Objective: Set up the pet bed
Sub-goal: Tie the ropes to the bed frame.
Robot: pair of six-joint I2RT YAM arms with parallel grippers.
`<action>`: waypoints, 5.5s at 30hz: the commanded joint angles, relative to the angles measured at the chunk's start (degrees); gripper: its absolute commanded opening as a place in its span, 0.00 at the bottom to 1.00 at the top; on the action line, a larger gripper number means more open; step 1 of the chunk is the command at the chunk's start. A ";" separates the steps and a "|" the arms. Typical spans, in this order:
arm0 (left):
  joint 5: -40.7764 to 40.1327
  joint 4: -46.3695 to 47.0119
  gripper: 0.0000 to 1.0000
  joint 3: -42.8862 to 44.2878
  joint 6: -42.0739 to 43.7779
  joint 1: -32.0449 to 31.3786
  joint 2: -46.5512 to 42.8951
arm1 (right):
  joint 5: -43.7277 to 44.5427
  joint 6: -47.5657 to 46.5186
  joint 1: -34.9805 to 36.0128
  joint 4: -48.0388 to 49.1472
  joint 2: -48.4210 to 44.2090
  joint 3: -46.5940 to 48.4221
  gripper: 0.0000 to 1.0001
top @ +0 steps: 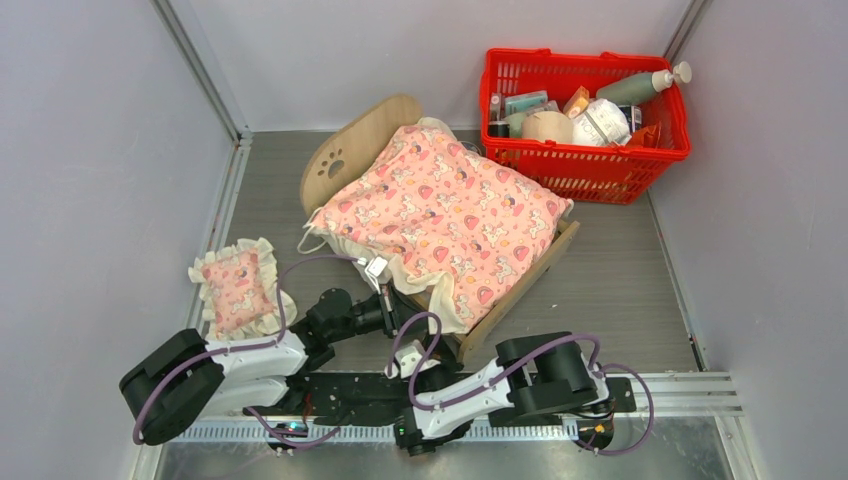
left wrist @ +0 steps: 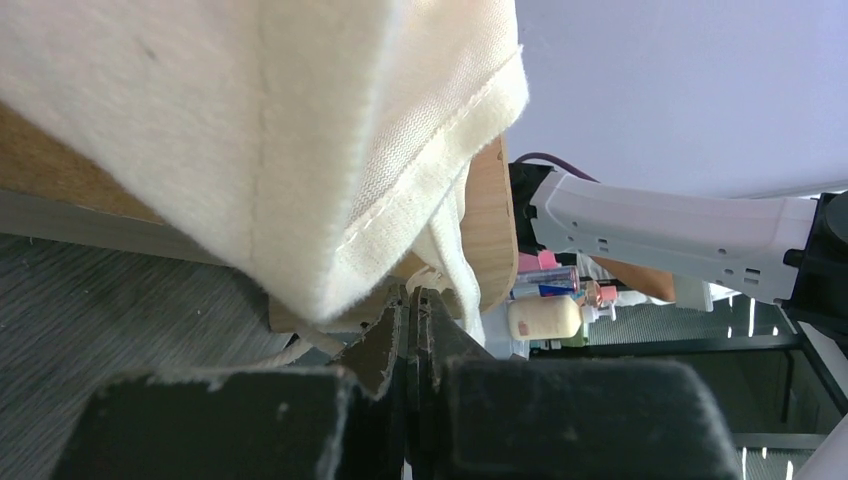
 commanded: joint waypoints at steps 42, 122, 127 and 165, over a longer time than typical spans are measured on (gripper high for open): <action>-10.27 -15.98 0.00 6.24 11.21 -0.38 -7.26 | -4.45 -13.40 5.65 -0.47 -12.70 1.11 0.96; -15.84 -19.43 0.00 3.22 5.75 -3.20 -14.59 | -53.78 -89.66 -19.17 83.58 -53.19 -30.49 0.49; -15.67 -19.38 0.00 3.26 5.67 -3.20 -14.43 | -48.82 -88.22 -16.61 78.35 -48.85 -25.83 0.52; -14.74 -21.05 0.28 4.03 6.69 -3.20 -16.08 | -50.90 -106.84 -16.40 84.69 -53.22 -35.74 0.05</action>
